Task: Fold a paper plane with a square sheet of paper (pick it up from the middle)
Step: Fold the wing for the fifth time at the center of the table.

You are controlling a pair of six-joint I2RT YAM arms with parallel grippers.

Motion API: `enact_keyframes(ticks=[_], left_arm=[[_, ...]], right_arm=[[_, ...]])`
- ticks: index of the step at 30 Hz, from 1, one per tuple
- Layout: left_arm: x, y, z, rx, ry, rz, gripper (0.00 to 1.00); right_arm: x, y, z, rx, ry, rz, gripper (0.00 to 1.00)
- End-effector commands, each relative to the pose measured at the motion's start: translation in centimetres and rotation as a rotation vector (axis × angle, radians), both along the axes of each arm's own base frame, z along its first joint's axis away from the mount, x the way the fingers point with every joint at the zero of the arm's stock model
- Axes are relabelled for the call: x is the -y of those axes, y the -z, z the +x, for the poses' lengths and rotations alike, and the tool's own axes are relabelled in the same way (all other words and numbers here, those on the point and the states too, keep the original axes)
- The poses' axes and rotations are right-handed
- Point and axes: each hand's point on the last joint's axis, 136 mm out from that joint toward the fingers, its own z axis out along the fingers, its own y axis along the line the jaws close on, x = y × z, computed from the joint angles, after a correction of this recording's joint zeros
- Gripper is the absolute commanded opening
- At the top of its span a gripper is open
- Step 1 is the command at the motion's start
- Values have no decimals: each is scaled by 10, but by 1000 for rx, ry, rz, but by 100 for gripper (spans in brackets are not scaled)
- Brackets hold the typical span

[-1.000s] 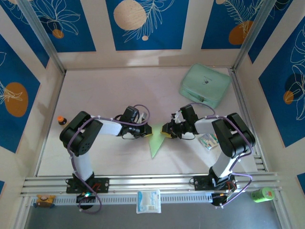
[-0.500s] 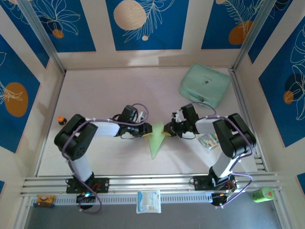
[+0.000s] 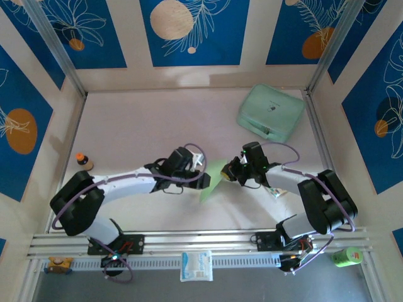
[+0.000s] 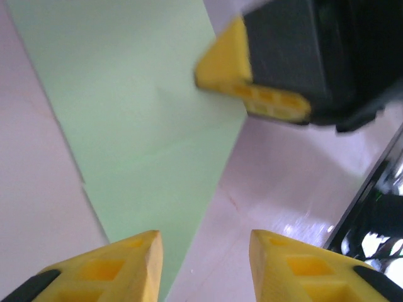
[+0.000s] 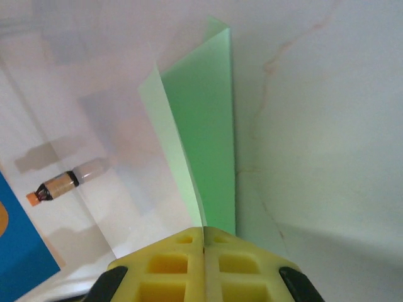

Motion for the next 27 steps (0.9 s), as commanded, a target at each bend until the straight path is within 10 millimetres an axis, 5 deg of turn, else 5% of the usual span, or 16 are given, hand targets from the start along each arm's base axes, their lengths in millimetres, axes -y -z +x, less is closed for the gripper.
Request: enact_keyframes(ticks=[1,9,27], left_arm=[[2,13,-6,87,58,143,43],[11,40,-17,193,124,385,45],[8,50,-16,373,182,646,40]], right_arm=[[5,6,-7,-72,69,-18,2],[1,1,-6,-59,47,-11,2],[-2,-5,-2,-47,41,-5,2]])
